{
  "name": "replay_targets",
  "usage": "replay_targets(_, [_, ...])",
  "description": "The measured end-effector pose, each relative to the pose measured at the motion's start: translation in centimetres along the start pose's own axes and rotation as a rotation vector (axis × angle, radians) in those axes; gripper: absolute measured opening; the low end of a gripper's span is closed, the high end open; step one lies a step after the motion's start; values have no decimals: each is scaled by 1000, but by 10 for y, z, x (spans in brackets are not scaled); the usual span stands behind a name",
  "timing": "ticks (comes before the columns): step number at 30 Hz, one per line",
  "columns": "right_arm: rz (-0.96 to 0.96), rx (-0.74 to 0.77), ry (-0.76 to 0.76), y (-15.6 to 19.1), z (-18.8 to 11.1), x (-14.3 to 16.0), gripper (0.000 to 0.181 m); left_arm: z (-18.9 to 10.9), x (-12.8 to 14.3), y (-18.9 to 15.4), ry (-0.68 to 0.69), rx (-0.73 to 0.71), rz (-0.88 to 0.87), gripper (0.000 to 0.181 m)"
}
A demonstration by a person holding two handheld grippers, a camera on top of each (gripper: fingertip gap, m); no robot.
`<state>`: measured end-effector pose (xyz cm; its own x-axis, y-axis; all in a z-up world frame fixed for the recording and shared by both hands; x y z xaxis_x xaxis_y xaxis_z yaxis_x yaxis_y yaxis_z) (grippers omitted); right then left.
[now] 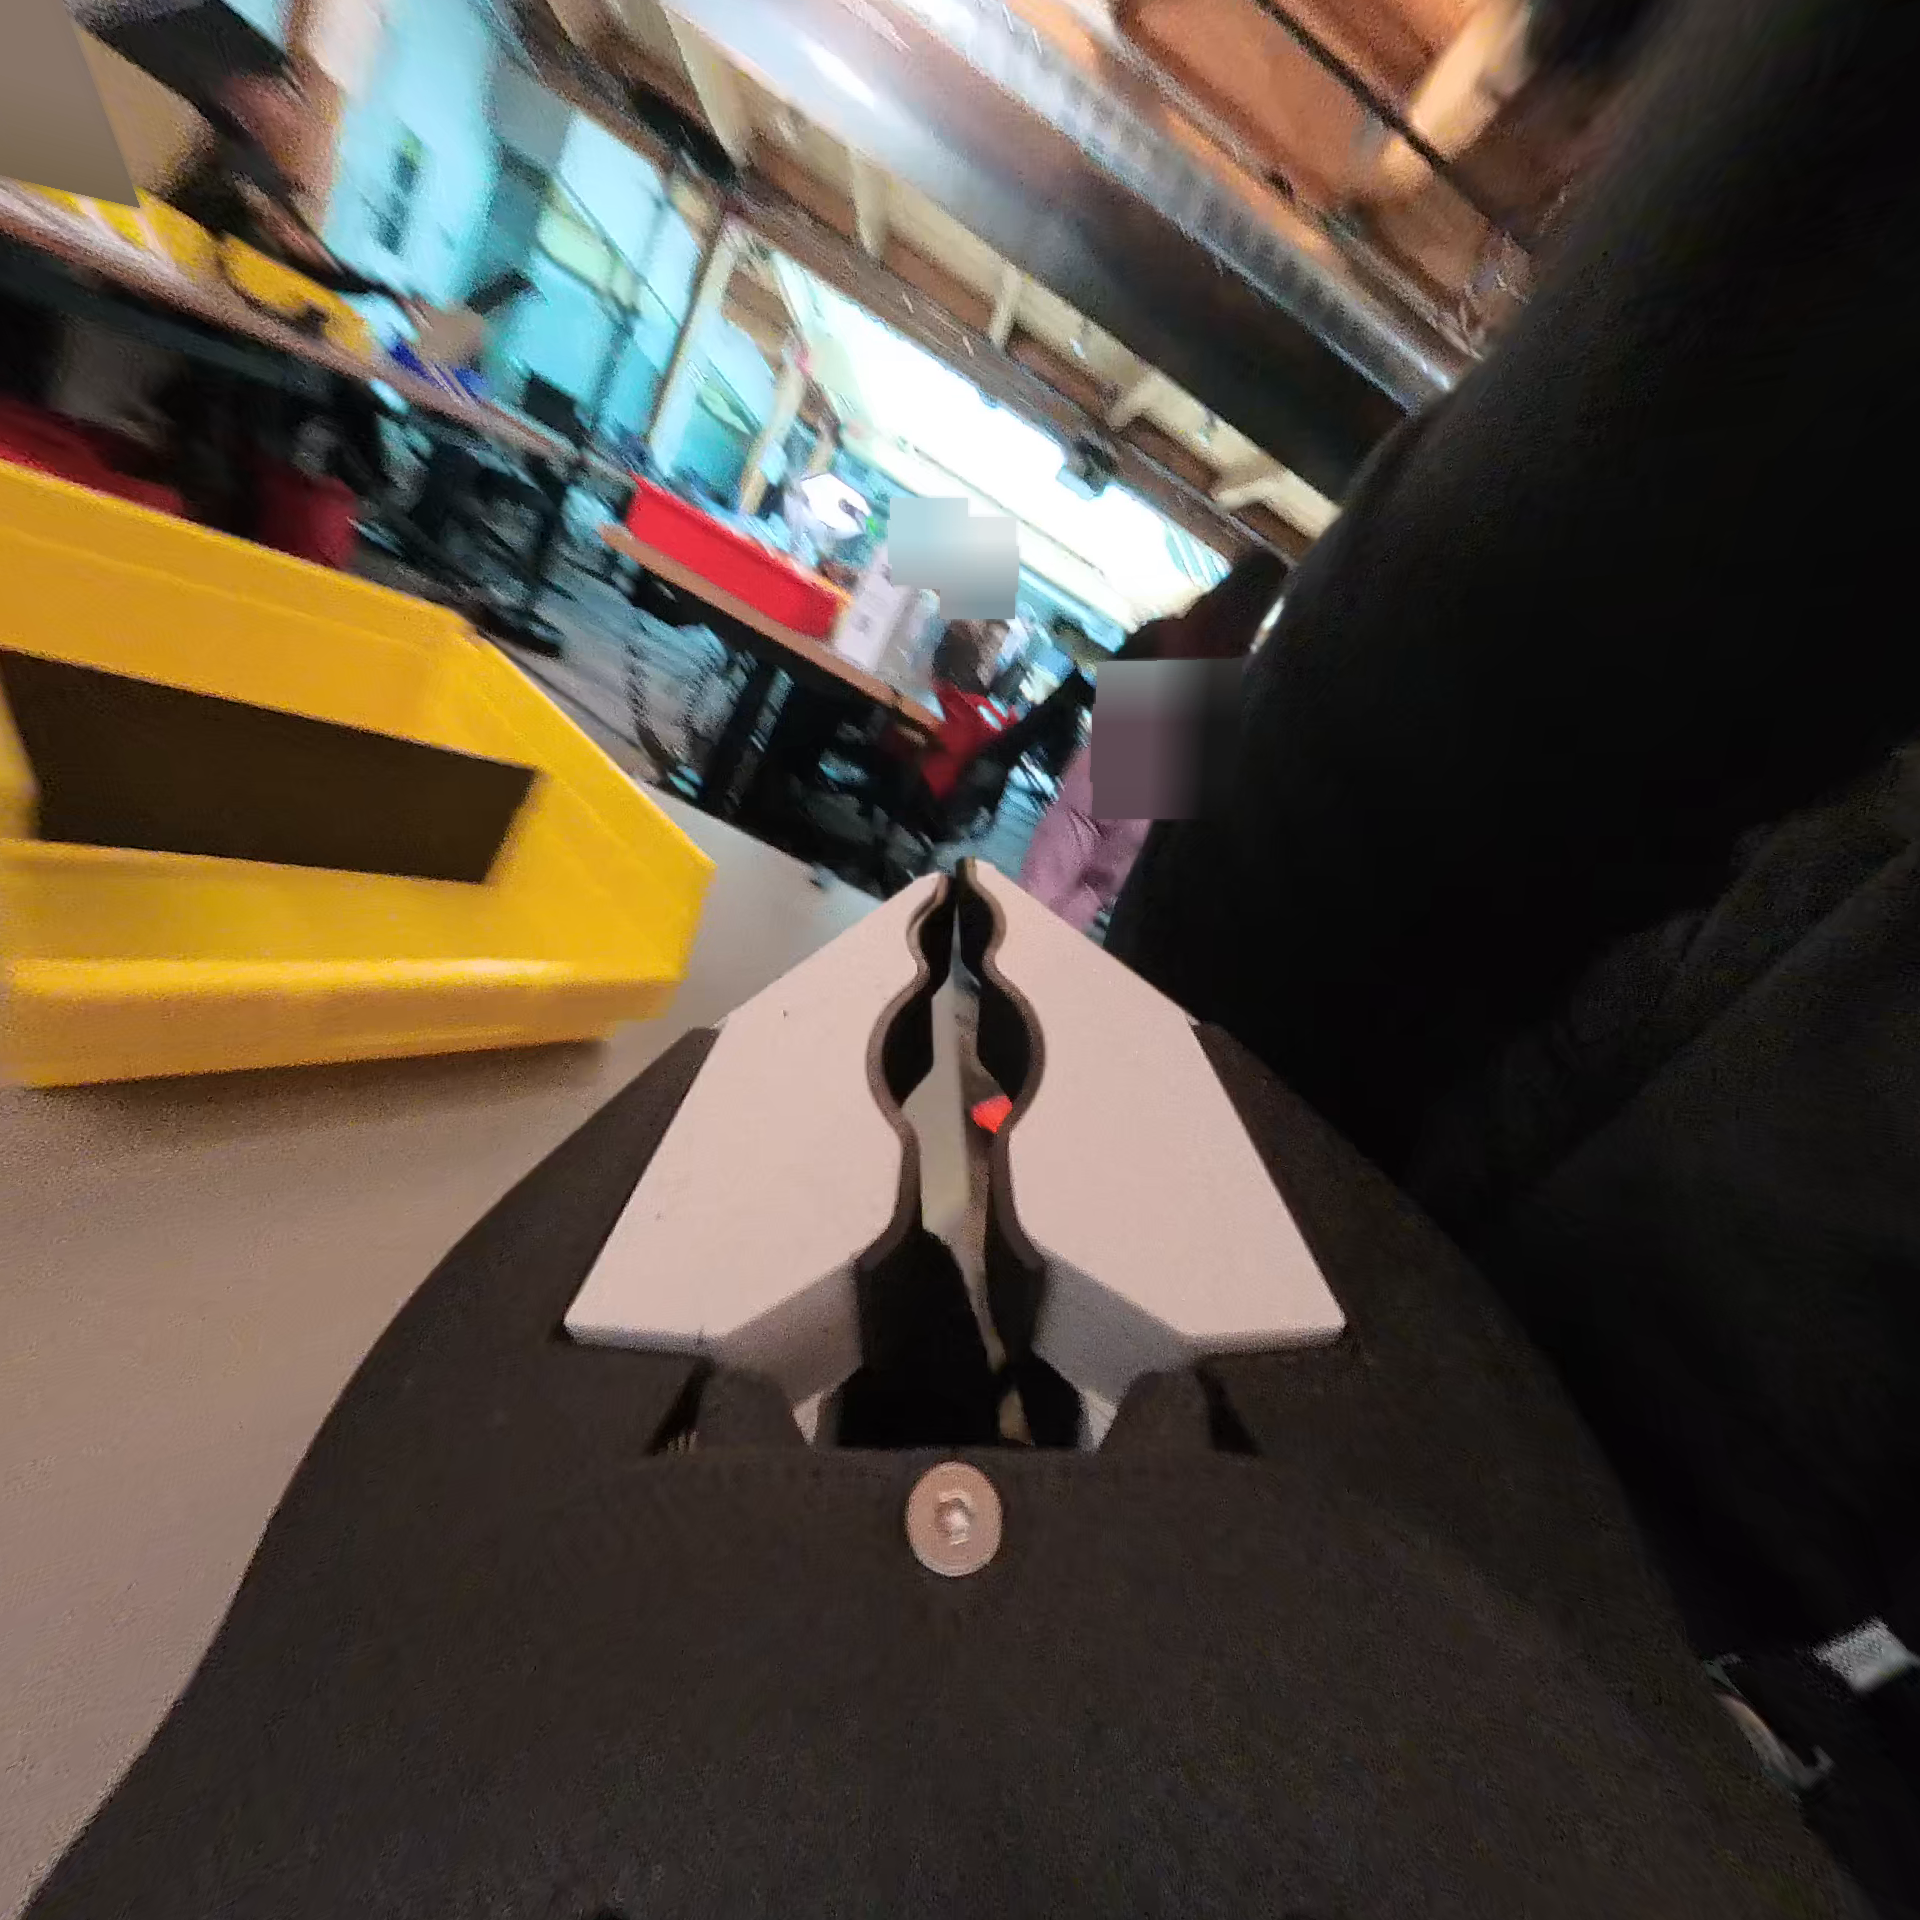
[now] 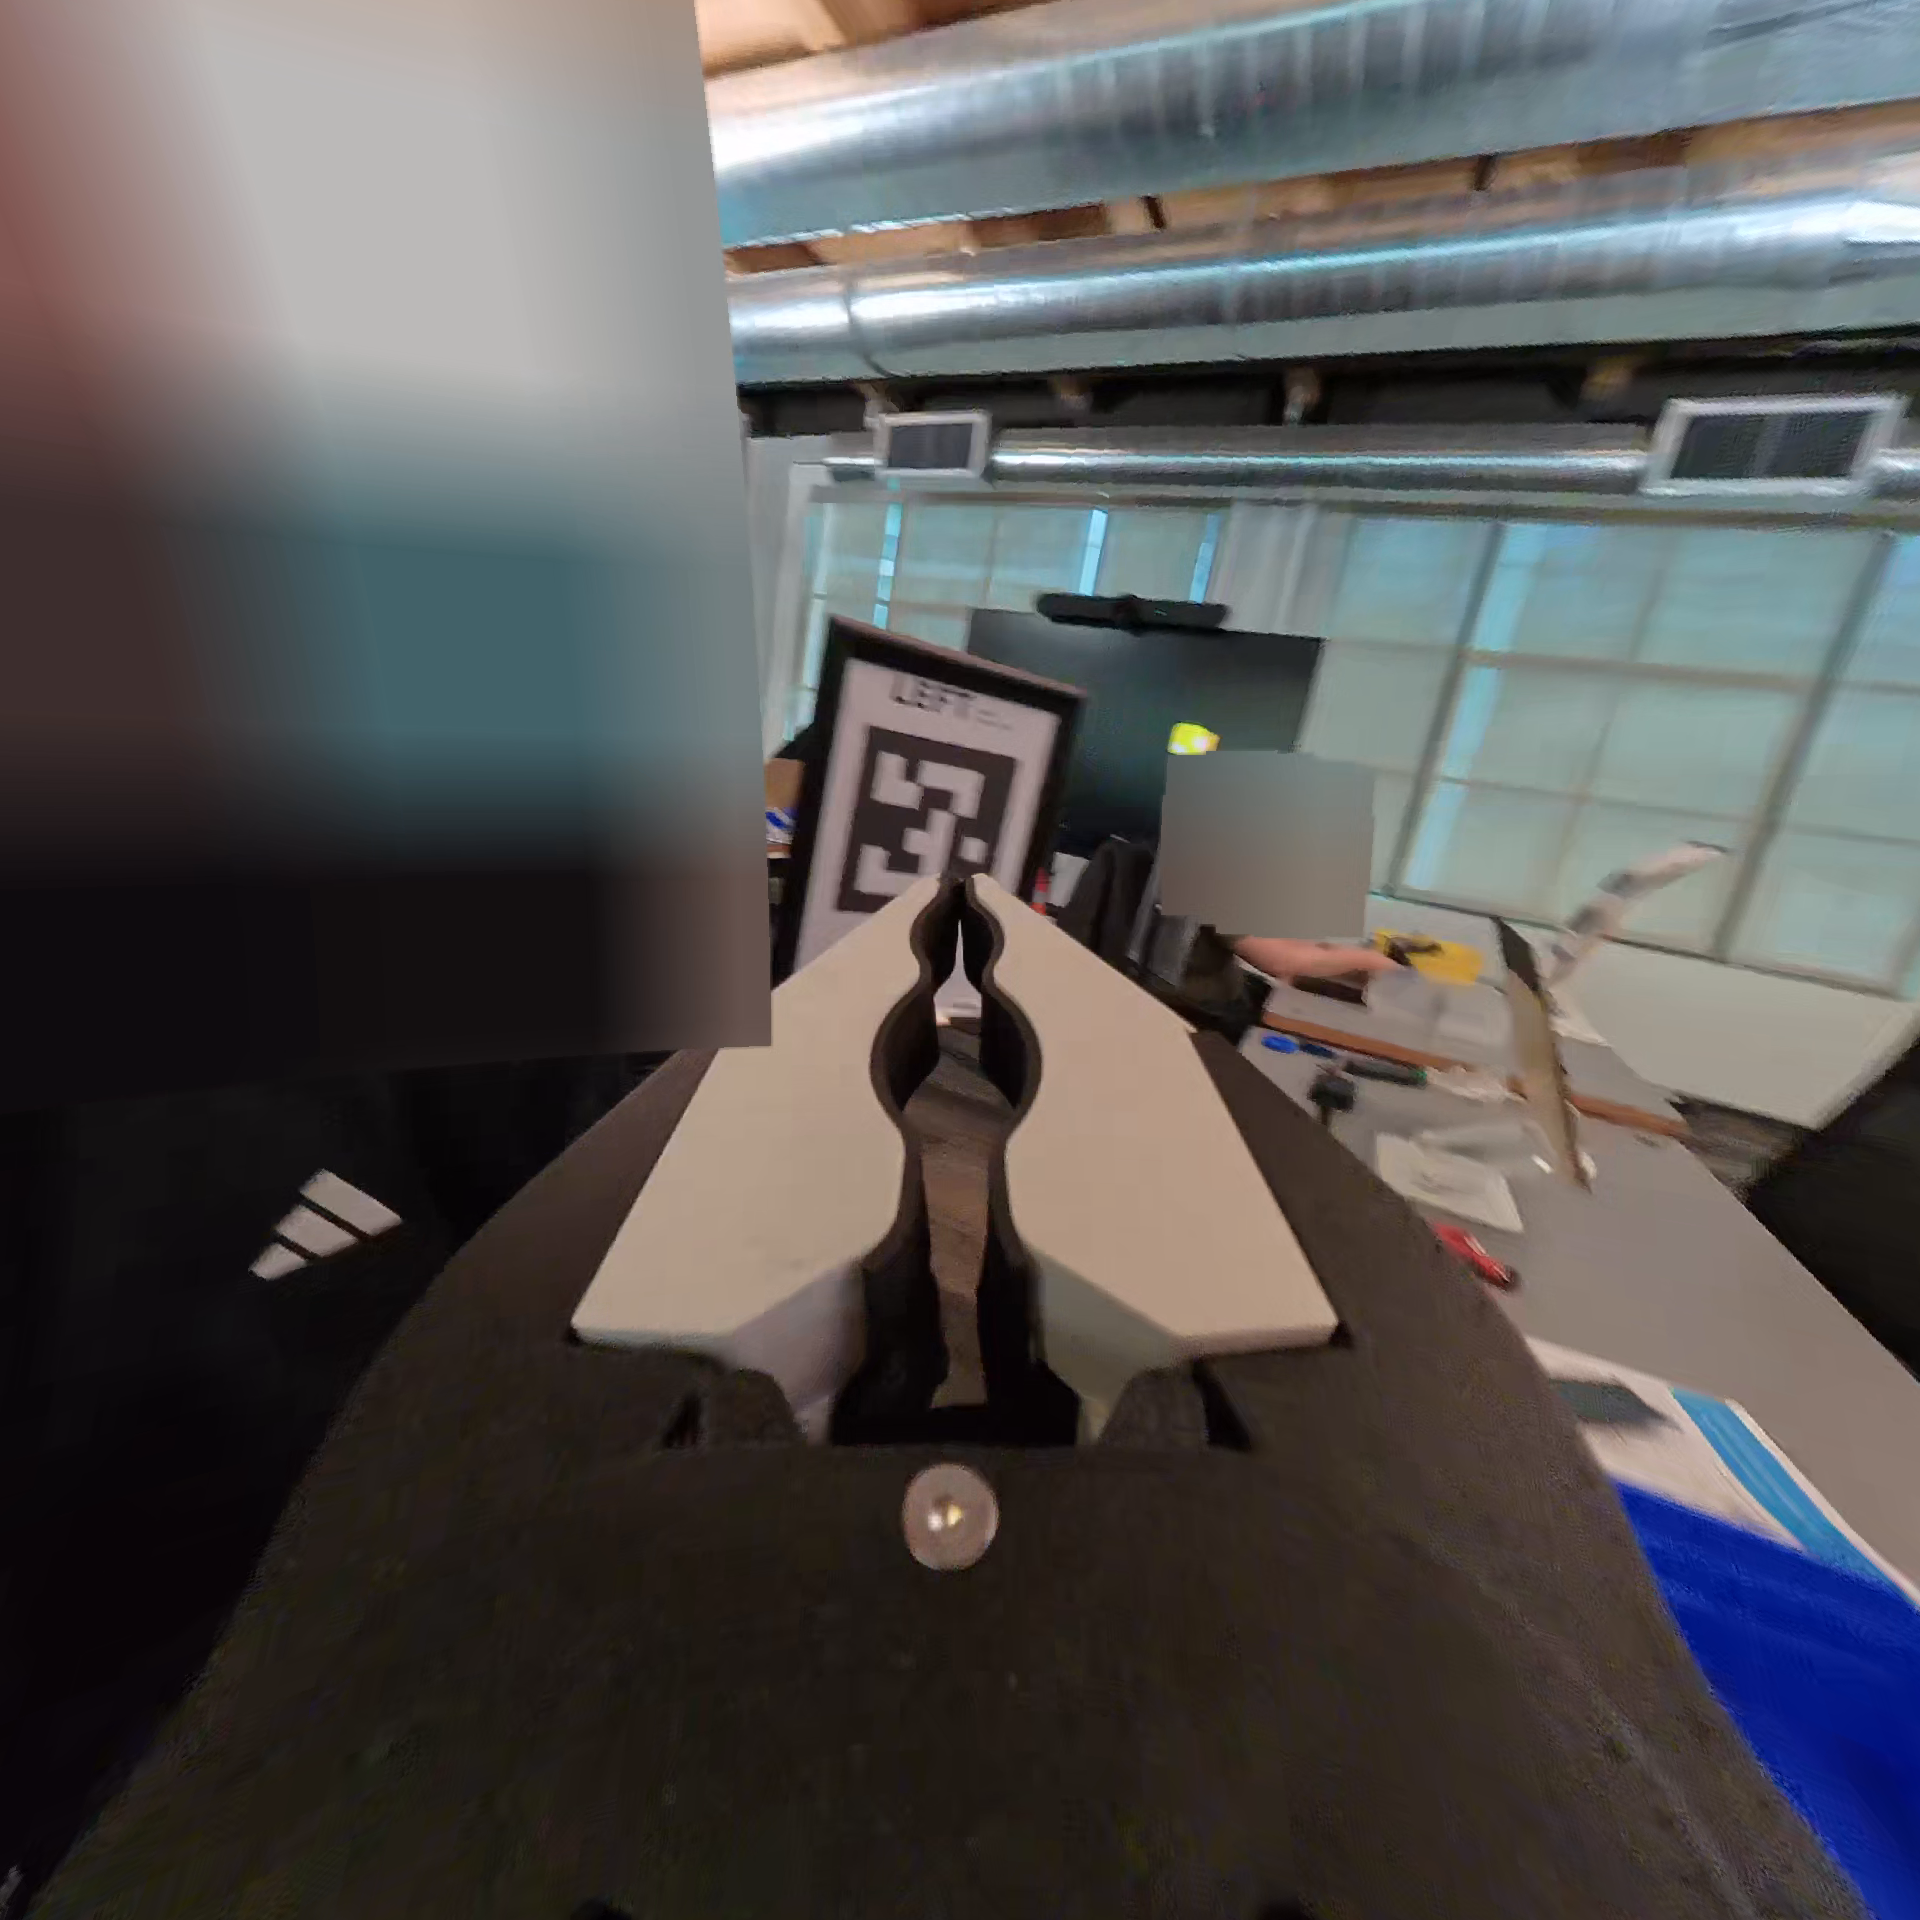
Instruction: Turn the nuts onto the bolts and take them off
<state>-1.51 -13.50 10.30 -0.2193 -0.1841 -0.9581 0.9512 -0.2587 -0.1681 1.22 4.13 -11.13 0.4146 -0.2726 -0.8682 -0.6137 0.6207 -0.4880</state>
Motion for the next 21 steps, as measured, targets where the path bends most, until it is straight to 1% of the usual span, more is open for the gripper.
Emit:
replay_targets(1, [16,37,-1,-9,-12,8,0,-22,-19,4,-73,-22,13,0])
replay_targets(3, [98,39,-45,-17,-33,20,0,-59,-53,1,-224,-36,29,15])
replay_targets(4, [115,47,-44,-19,-42,30,0,-72,-61,-2,-256,-57,57,6])
replay_targets(5, [119,60,-20,-19,-48,41,0,-82,-68,-8,-277,-54,89,17])
replay_targets(6, [131,33,-2,-13,-52,50,0,-90,-73,-14,-296,-39,87,20])
replay_targets(7, [145,-6,0,-6,-54,55,0,-95,-77,-17,-304,-38,86,19])
replay_targets(8, [150,-18,-4,-1,-56,58,0,-95,-74,-19,-261,-45,104,19])
replay_targets(10, [142,-30,2,6,-55,62,7,-86,-59,-15,-127,-90,129,21])
replay_targets(11, [135,-26,6,6,-53,63,7,-78,-51,-21,-76,-34,113,21])
replay_targets(12, [132,-41,16,9,-50,64,9,-72,-49,-26,-73,13,93,13])
replay_targets(13, [132,-54,31,12,-47,66,11,-68,-49,-26,-88,5,94,7])
replay_targets(14, [135,-55,49,13,-43,69,15,-64,-48,-25,-96,-12,103,5])
replay_targets(15, [135,-64,76,17,-40,73,19,-62,-47,-24,-89,-5,100,8])
replay_targets(16, [126,-63,99,19,-37,76,19,-60,-46,-24,-80,6,88,9])
replay_targets(17, [113,-58,97,21,-35,75,19,-59,-45,-25,-75,19,88,9])
replay_targets(18, [109,-71,81,25,-33,72,22,-56,-45,-26,-64,17,95,9])
replay_targets(20, [134,-79,105,29,-26,74,44,-49,-41,-24,-36,-16,102,7])
replay_targets(21, [125,-67,125,30,-22,75,43,-48,-42,-27,-47,9,92,7])
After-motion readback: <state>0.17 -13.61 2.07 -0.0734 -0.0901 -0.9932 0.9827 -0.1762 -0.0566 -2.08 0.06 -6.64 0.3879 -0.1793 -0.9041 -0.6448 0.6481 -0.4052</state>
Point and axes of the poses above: each gripper's, where its closed fingertips meet, z out along the fingers, x out of its underside, y = z × x across the jaws, the point moved 1 cm from there along -z, back along the fingers, and after that the axes turned 6 degrees about y, right-handed, at the moved point
